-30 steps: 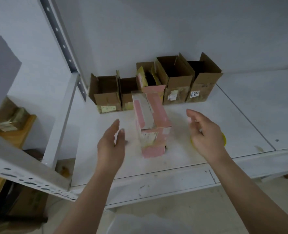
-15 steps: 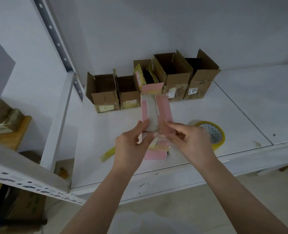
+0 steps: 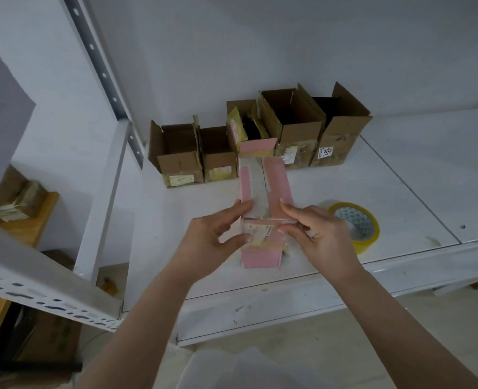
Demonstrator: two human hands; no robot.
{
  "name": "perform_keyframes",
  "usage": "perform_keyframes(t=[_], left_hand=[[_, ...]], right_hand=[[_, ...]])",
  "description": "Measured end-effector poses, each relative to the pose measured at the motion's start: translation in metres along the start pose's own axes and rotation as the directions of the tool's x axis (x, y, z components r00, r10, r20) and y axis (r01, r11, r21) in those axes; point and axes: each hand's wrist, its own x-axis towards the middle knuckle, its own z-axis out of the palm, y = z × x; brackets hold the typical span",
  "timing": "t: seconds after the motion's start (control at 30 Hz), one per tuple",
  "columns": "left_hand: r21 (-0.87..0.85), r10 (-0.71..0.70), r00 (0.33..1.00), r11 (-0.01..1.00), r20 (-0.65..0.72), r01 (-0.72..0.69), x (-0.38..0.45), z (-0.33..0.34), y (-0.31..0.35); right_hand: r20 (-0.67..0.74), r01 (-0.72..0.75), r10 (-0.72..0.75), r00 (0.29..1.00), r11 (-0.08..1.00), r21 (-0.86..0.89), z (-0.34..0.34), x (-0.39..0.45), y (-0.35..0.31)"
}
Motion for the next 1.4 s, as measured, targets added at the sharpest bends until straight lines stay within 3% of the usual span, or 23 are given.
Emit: perform_keyframes(t=[0.07,0.13,0.2,0.33,0.53,0.7,0.9,1.07,1.2,1.4], left_hand=[[0.012,-0.004,0.977,1.000,0.215,0.002,0.000,-0.021,-0.003],[0.059,0.025,0.963,0.997,0.270,-0.042,0.004,-0.033,-0.005],[0.104,0.048,0.986,0.992,0.162,-0.066,0.008,-0.029,-0.005],[0.010,0.071,0.992,0.997,-0.106,-0.071,0.010,-0.006,-0.008],[0.067,0.204,0.955,0.979,-0.214,-0.194,0.011,0.025,-0.026],[0.063,0.190,0.976,0.981,-0.109,-0.184,0.015,0.041,-0.030],[0.085,0.194,0.974,0.979,-0.119,-0.184,0.021,0.039,-0.023],[0.026,0.131,0.981,0.991,-0.145,-0.129,0.020,0.033,-0.023],[-0.030,0.090,0.991,0.995,-0.100,-0.093,0.020,0.028,-0.019],[-0.019,0.060,0.994,0.998,-0.089,-0.062,0.023,0.024,-0.010]], right_hand=[[0.005,-0.005,0.005,1.000,1.000,-0.007,0.001,0.000,0.001],[0.011,-0.016,0.016,1.000,1.000,0.002,0.003,0.001,0.001],[0.018,-0.024,0.024,1.000,1.000,0.013,0.004,0.002,0.000],[0.013,-0.054,0.054,0.998,0.998,0.034,0.006,-0.002,0.002],[-0.026,-0.097,0.100,0.995,0.989,0.111,0.009,-0.005,0.002],[-0.026,-0.096,0.099,0.995,0.990,0.099,0.004,-0.008,0.002],[-0.075,-0.080,0.071,0.995,0.989,-0.128,0.003,-0.007,-0.002],[0.069,-0.161,0.151,0.986,0.970,0.179,-0.016,-0.008,0.009],[0.249,-0.131,0.087,0.965,0.977,0.167,-0.025,0.005,0.016],[0.186,-0.016,-0.019,0.982,0.983,0.182,-0.013,0.015,0.008]])
